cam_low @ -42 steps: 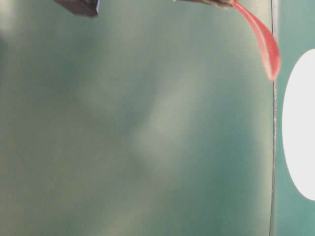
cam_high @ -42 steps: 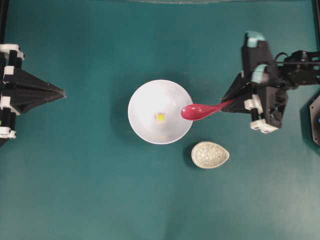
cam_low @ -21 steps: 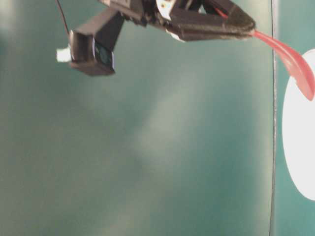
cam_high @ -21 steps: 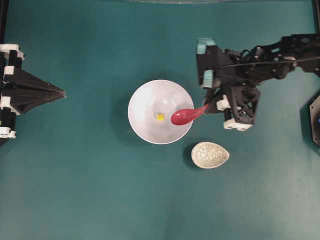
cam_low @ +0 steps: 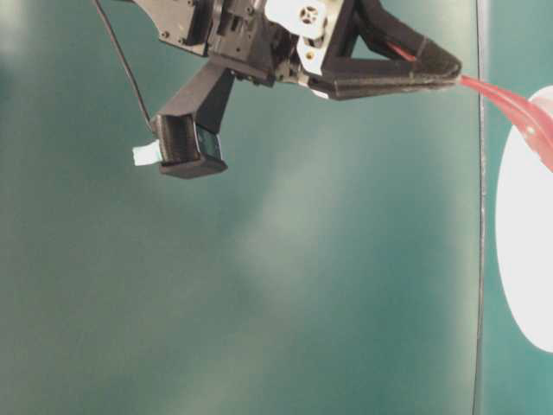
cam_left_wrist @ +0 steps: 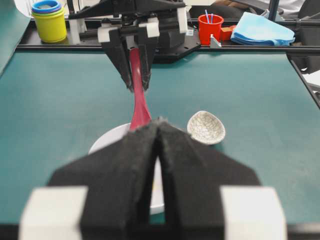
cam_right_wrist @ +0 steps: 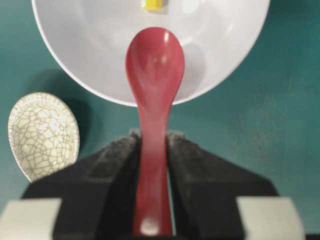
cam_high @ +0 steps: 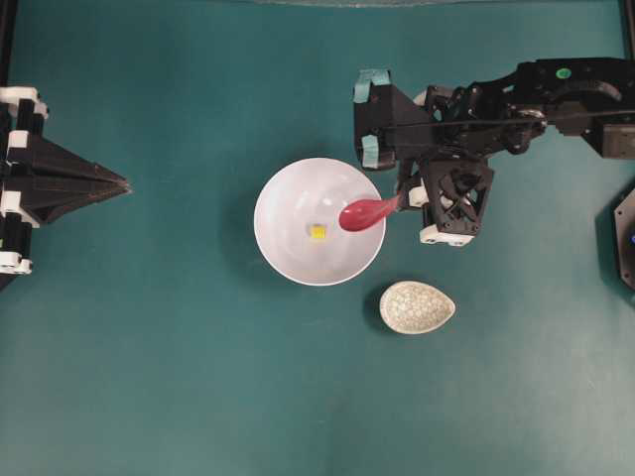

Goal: Scoop the yellow hexagonal prism block from the bowl with a spoon using the right arm.
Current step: 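Lower the spoon into the bowl beside the yellow block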

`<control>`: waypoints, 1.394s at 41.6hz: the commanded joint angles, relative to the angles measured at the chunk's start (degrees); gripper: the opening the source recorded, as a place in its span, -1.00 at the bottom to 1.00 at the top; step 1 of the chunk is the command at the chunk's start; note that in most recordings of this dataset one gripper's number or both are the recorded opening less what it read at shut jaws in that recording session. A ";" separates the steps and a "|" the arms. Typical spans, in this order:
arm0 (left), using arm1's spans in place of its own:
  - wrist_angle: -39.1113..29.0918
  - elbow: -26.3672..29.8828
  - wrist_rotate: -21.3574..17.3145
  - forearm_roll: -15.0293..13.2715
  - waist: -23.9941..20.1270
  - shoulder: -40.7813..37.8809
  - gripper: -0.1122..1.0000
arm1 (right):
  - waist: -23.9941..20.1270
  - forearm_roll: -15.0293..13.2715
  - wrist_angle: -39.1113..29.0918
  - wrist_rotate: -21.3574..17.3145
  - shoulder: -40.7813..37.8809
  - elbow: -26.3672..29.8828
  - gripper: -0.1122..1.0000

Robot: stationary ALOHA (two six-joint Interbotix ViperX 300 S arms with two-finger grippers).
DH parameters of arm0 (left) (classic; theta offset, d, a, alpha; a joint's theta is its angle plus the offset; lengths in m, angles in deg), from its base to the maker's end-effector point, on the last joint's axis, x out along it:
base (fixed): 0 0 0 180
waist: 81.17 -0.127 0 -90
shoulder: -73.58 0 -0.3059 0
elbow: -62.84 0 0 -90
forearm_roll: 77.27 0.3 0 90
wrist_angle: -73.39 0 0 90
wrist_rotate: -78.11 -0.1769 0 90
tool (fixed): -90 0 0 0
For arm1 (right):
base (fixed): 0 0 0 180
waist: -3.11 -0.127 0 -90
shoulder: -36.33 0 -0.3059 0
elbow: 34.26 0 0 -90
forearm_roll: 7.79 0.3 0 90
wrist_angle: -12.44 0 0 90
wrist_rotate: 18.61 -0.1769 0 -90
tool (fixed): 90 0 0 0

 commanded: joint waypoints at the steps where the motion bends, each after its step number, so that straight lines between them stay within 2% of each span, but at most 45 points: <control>1: 0.26 1.32 -0.09 0.18 0.00 -0.44 -0.80 | -0.18 -0.09 -0.62 0.00 0.26 1.76 -0.36; 15: 0.26 1.32 -0.18 0.18 0.00 -0.44 -0.80 | -1.67 -0.09 -1.05 0.26 -3.52 3.25 -0.37; 58: 0.26 1.32 -0.18 0.18 0.00 -0.44 -0.80 | -1.67 -0.09 0.44 0.26 -8.44 5.89 -0.36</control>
